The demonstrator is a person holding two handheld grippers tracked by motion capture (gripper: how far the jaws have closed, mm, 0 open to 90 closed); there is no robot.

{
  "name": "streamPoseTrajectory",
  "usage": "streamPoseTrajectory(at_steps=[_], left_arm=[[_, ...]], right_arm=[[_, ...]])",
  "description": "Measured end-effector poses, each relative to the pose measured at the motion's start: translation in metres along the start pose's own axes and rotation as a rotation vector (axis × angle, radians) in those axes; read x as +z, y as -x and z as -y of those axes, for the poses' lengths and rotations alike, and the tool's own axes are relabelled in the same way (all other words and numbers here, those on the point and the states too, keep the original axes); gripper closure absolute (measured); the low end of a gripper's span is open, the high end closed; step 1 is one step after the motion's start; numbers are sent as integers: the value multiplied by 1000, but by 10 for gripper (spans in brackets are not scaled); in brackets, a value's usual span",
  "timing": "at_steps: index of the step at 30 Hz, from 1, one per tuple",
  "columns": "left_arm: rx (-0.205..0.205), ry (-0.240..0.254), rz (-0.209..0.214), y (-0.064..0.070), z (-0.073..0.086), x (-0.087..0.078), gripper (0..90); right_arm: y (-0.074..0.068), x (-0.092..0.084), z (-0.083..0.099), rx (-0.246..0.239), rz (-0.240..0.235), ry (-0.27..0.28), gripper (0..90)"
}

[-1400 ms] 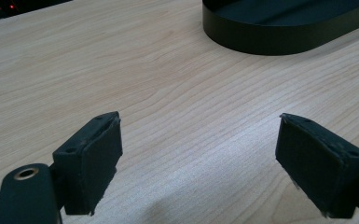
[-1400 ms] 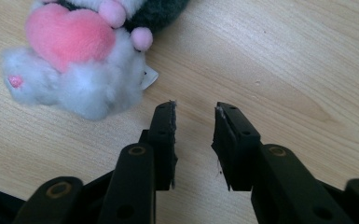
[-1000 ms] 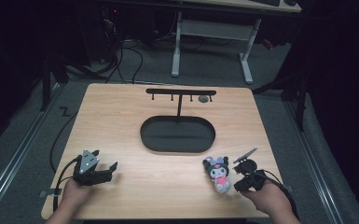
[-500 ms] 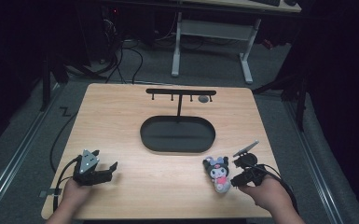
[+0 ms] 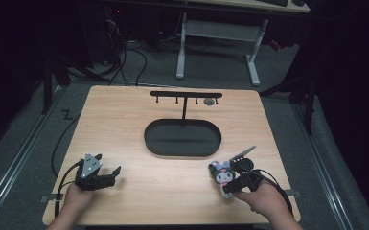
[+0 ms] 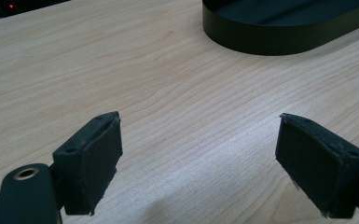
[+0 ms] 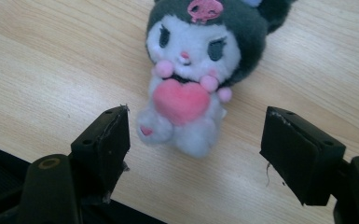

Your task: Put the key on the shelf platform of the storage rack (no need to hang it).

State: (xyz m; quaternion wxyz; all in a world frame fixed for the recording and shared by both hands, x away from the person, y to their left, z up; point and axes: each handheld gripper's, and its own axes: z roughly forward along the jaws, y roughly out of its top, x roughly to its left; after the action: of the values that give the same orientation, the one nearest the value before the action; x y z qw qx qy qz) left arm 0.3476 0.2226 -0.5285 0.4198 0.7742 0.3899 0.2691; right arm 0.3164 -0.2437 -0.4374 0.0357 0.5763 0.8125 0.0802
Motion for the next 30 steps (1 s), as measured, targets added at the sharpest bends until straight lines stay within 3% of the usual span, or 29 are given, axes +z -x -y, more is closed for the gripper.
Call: streamPoseTrajectory(at_steps=[8, 21, 24, 30], left_arm=[[0, 0, 1, 0, 0, 0, 154], [1, -2, 1, 0, 0, 0, 154], [0, -1, 1, 0, 0, 0, 154], [2, 0, -1, 0, 0, 0, 154]], right_arm=[[-9, 19, -1, 3, -12, -33, 238], [-8, 36, 1, 17, -17, -62, 236], [-9, 38, 2, 12, 4, -63, 262], [-8, 43, 3, 0, -10, -63, 338]])
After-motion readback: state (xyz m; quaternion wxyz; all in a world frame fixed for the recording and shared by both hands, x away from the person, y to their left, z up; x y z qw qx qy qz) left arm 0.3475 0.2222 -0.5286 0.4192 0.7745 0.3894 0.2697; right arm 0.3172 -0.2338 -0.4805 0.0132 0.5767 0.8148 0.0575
